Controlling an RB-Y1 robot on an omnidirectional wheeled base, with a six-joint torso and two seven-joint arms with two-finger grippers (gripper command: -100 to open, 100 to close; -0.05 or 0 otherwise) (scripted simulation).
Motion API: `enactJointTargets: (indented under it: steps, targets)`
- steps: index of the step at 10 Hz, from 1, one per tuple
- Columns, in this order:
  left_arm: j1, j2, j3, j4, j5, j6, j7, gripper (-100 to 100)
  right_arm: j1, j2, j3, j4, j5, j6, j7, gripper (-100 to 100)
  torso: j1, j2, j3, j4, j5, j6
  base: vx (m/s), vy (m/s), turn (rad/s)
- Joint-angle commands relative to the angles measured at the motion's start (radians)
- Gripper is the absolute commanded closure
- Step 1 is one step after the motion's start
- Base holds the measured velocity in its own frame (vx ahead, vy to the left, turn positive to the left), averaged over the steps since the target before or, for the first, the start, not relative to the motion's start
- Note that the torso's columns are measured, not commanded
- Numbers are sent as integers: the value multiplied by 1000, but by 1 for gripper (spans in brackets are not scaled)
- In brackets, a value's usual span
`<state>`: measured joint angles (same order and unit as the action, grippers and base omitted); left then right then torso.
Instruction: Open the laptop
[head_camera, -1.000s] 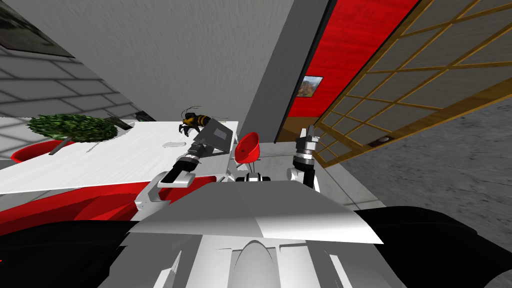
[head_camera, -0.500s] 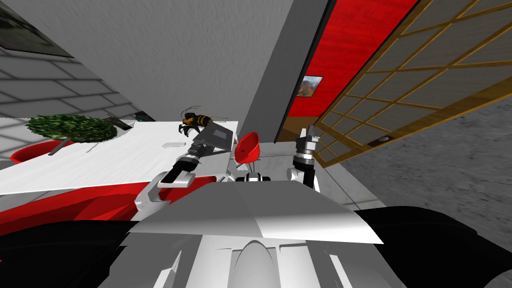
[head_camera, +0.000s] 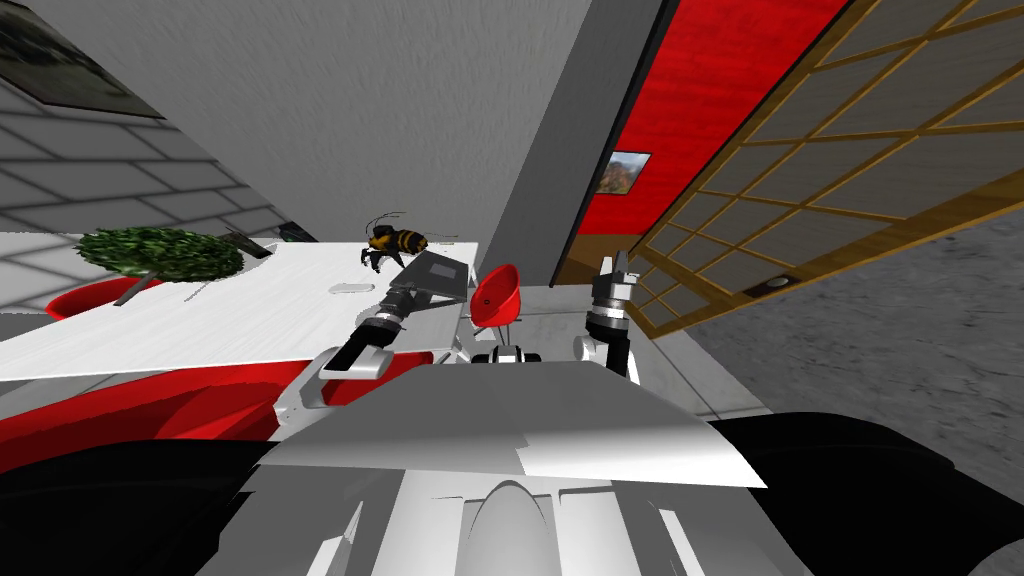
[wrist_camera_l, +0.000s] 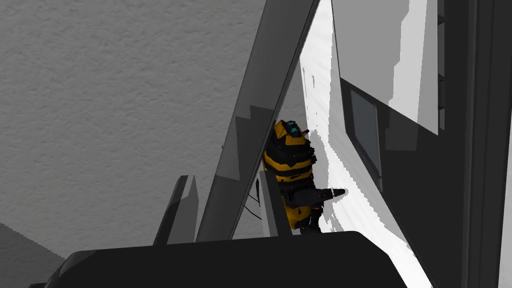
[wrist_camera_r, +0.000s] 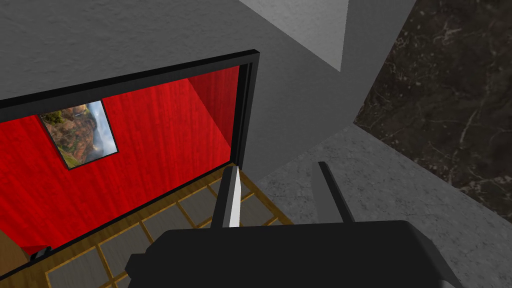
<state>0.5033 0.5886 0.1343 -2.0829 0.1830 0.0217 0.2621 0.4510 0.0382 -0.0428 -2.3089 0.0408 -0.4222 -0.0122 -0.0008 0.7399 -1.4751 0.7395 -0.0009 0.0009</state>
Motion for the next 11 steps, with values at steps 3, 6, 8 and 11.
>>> enactJointTargets:
  steps: [3, 6, 8, 11]
  targets:
    - [43, 33, 27, -94, 22, 44, 26, -100, 0, 0, 0, 0, 0, 0, 0, 0, 0, -2, -1, -1, 0, -1, 25, -22, 75]
    - [74, 59, 49, -165, 38, 79, 45, -100, 0, 0, 0, 0, 0, 0, 0, 0, 0, -1, -1, 0, -1, -1, 24, -15, 53]
    - [96, 77, 64, -212, 49, 102, 57, -100, 0, 0, 0, 0, 0, 0, 0, 0, -1, 1, 1, 1, -1, -1, 37, -18, 65]
    - [109, 82, 67, -217, 52, 101, 61, 0, 0, 0, 0, 0, 0, 0, 0, 0, 0, 0, 0, 0, 0, -1, 19, -7, 21]
